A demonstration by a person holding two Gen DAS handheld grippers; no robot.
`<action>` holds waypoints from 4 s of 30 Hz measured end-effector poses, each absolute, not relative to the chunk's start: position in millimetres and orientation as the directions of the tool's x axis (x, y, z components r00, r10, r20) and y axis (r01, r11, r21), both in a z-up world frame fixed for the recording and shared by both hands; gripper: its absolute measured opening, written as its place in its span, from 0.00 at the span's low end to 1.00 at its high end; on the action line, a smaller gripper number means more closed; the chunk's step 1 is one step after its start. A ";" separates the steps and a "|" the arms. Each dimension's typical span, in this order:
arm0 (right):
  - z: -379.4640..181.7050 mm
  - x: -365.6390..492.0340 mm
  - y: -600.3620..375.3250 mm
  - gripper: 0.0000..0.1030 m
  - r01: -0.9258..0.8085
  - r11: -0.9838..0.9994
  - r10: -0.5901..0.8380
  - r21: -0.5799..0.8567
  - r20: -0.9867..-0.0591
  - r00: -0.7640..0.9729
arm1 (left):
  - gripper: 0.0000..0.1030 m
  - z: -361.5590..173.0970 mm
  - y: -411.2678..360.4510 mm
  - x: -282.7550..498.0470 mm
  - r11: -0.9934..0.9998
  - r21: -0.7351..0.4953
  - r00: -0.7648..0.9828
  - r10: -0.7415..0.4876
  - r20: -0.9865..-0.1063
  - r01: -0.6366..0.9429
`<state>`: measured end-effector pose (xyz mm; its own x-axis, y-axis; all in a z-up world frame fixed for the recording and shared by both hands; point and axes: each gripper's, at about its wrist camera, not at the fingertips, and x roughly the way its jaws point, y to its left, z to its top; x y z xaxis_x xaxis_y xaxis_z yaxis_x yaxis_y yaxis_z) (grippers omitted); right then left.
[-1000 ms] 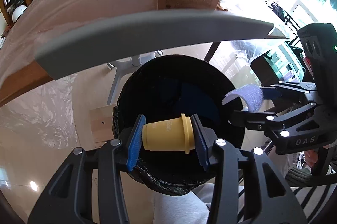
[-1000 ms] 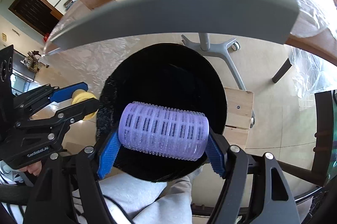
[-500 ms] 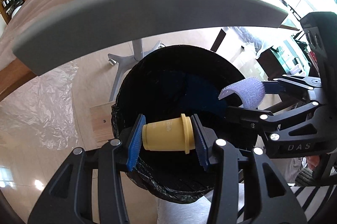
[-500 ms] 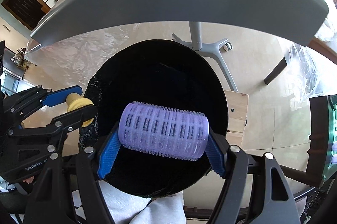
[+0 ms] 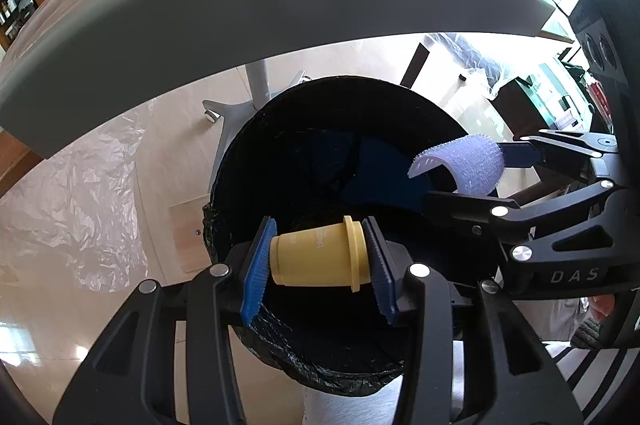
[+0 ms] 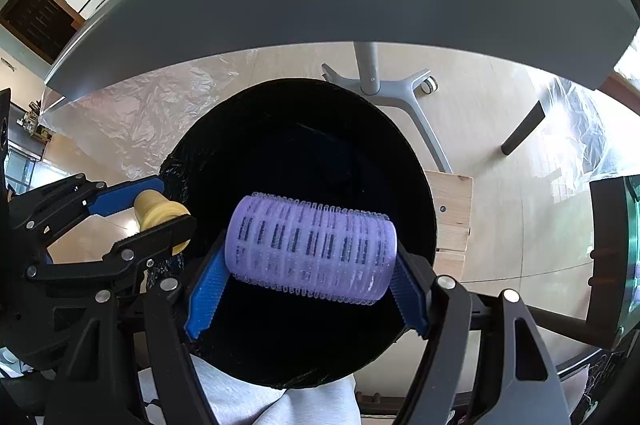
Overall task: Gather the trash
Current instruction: 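Open both grippers to drop the roller and cup into the bin, then grasp the yellow paper bag with the right gripper while the left gripper grasps the brown box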
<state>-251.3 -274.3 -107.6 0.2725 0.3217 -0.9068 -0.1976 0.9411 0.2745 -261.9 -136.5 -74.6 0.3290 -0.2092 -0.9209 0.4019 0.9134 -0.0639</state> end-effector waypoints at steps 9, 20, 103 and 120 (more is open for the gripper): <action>-107.6 -247.9 -276.8 0.69 -0.193 0.943 0.317 0.271 -0.907 0.276 | 0.45 -76.9 -137.4 -260.8 0.909 -0.057 0.325 -0.206 -0.923 0.414; -106.0 -243.4 -279.3 0.69 -0.172 0.941 0.330 0.291 -0.901 0.281 | 0.45 -77.4 -139.9 -263.2 0.901 -0.046 0.323 -0.201 -0.925 0.432; 19.0 -96.1 -278.9 0.74 -0.334 0.923 0.358 0.190 -0.741 0.569 | 0.58 16.9 -124.7 -146.0 0.871 -0.125 0.486 -0.378 -0.788 0.475; 27.8 -92.3 -306.7 0.53 -0.221 0.928 0.373 0.301 -0.710 0.597 | 0.57 20.7 -107.6 -130.4 0.908 -0.166 0.501 -0.356 -0.789 0.384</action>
